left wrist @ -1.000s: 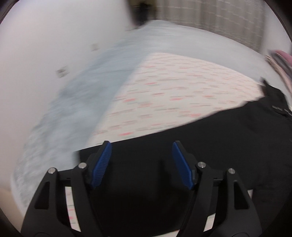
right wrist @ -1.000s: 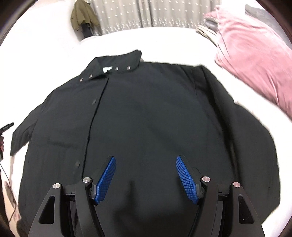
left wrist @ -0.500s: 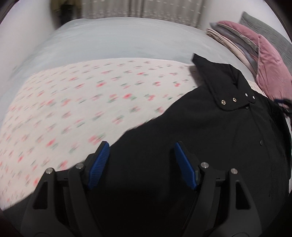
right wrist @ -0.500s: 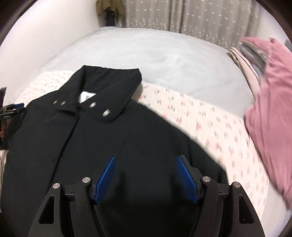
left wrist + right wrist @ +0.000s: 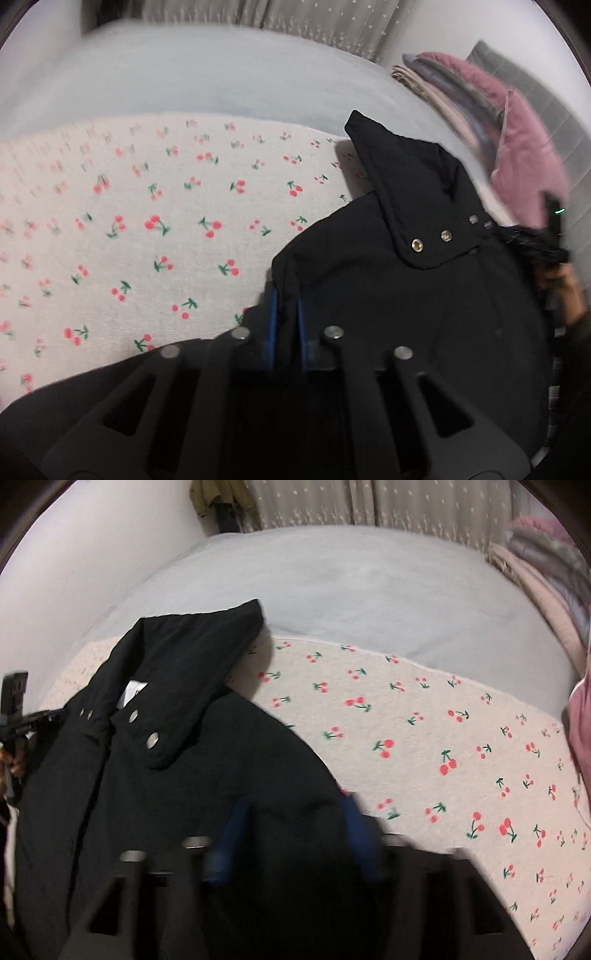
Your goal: Fold large clothes
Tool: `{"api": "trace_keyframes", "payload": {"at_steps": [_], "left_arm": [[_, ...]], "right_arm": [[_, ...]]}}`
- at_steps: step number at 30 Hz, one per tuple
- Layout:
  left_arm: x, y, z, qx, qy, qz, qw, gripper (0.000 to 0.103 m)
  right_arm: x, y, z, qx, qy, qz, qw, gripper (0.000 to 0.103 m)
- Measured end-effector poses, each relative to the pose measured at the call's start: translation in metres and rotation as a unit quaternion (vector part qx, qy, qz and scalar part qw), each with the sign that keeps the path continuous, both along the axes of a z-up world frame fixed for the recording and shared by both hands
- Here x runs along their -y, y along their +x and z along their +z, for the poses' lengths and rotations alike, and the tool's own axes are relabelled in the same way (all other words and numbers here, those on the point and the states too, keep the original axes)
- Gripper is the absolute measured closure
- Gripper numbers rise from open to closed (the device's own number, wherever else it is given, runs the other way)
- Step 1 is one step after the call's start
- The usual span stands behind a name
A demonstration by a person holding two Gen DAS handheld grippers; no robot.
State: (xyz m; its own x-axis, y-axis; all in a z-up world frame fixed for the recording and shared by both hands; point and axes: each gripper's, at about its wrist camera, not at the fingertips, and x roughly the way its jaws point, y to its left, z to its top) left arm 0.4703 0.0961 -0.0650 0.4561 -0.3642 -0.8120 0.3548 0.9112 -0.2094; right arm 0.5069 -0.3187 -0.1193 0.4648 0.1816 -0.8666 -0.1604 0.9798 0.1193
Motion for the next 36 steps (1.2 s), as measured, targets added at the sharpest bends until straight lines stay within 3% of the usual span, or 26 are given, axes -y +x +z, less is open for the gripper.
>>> {"api": "trace_keyframes", "payload": {"at_steps": [2,6,9,11,14,16,17,19,21,22,23,26,30,36], "left_arm": [[0.013,-0.009,0.008,0.034,0.039,0.028,0.9983,0.096],[0.015,-0.009,0.037,0.080,0.013,0.069,0.9943,0.096],[0.024,-0.003,0.050,0.112,0.020,0.070,0.9911,0.096],[0.027,0.009,0.038,0.104,0.035,0.078,0.9909,0.095],[0.031,0.031,-0.015,0.039,0.122,0.120,0.9844,0.096],[0.034,0.024,-0.015,0.064,0.132,0.126,0.9811,0.096],[0.034,0.021,-0.011,0.066,0.133,0.126,0.9808,0.092],[0.032,0.012,0.000,0.066,0.127,0.125,0.9818,0.081],[0.027,-0.004,0.017,0.068,0.117,0.126,0.9828,0.055],[0.023,-0.016,0.028,0.069,0.098,0.120,0.9856,0.037],[0.021,-0.027,0.038,0.074,0.083,0.118,0.9868,0.031],[0.020,-0.061,0.065,0.072,0.063,0.109,0.9894,0.023],[0.022,-0.113,0.092,0.063,0.051,0.097,0.9920,0.020],[0.025,-0.196,0.110,0.044,0.034,0.087,0.9947,0.017]], "right_arm": [[-0.007,-0.011,0.006,0.023,-0.033,-0.007,0.999,0.095],[-0.015,-0.030,0.034,0.074,-0.072,-0.039,0.994,0.097],[-0.017,-0.033,0.054,0.109,-0.094,-0.076,0.987,0.097],[-0.016,-0.029,0.056,0.115,-0.099,-0.105,0.983,0.097],[-0.009,-0.015,0.025,0.079,-0.095,-0.138,0.983,0.094],[-0.006,-0.008,-0.005,0.047,-0.097,-0.149,0.983,0.086],[-0.008,-0.012,-0.003,0.068,-0.100,-0.152,0.981,0.081],[-0.006,-0.018,0.005,0.070,-0.096,-0.165,0.979,0.070],[-0.005,-0.031,0.020,0.067,-0.079,-0.165,0.981,0.057],[-0.004,-0.041,0.028,0.070,-0.076,-0.166,0.981,0.052],[-0.005,-0.054,0.038,0.073,-0.075,-0.168,0.980,0.043],[-0.004,-0.103,0.067,0.080,-0.071,-0.150,0.983,0.037],[0.005,-0.178,0.106,0.084,-0.083,-0.133,0.984,0.035],[0.047,-0.286,0.145,0.068,-0.095,-0.161,0.980,0.034]]}}
